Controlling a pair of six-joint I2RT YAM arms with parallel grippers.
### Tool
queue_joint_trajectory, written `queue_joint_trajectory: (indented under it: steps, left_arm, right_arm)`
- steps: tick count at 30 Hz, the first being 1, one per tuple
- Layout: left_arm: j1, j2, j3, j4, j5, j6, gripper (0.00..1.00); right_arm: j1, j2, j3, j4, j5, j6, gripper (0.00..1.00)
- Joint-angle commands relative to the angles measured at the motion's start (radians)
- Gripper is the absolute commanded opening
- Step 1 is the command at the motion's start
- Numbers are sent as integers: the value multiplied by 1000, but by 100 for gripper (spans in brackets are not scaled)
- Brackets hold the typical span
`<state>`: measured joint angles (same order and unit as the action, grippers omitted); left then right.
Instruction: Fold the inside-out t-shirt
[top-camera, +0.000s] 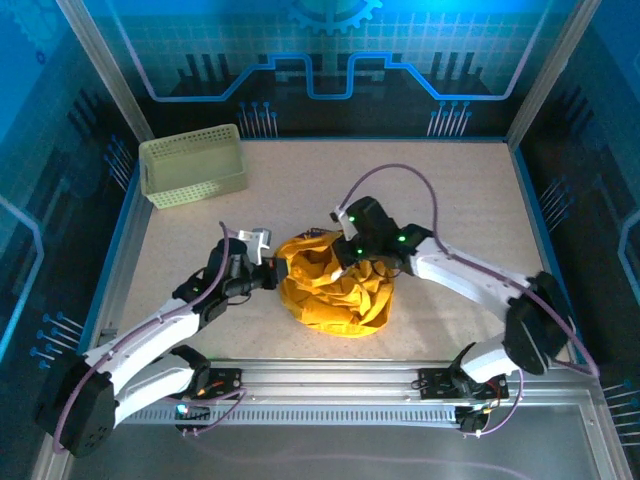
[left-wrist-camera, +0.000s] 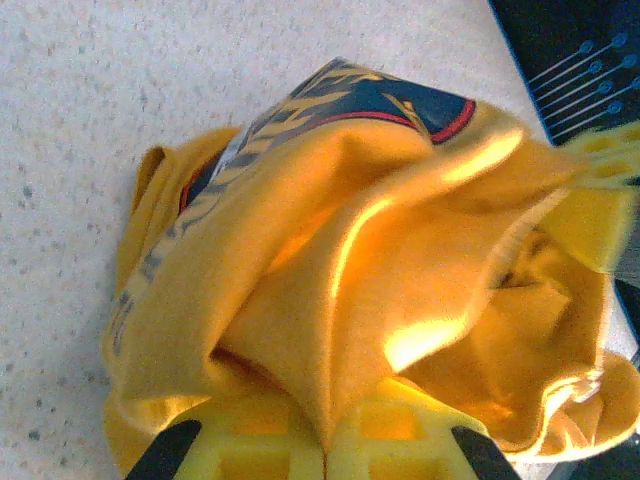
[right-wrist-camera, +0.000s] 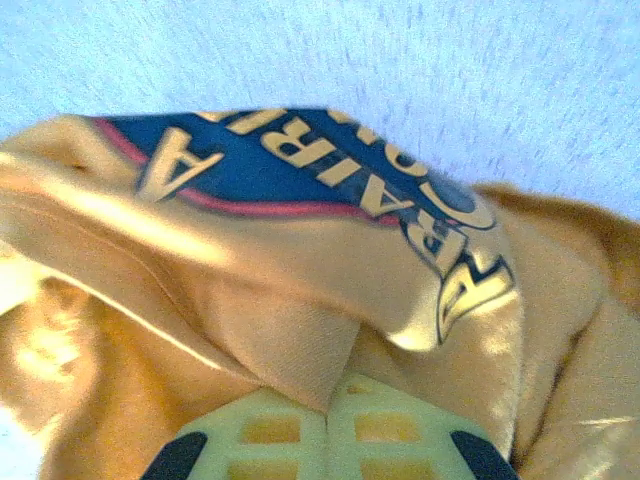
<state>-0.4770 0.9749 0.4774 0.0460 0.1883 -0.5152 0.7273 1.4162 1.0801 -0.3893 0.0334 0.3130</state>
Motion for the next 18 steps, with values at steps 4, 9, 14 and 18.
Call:
queue_joint_trajectory:
  steps: [4,9,14,18]
  left_arm:
    - [50,33,267,-110,-38,98,0]
    - [76,93,596,-196,-69,144,0]
    - [77,87,649,-162,-20,145,1]
    - [76,149,586,-269,-82,141,0]
  right_arm:
    - [-75,-218,113,-119,-57,16,0]
    - [-115,-337,310,-236,-47,15,0]
    - [-114,-405,353,-290,33,21,0]
    - [-85,-369,203,-259,19,47,0]
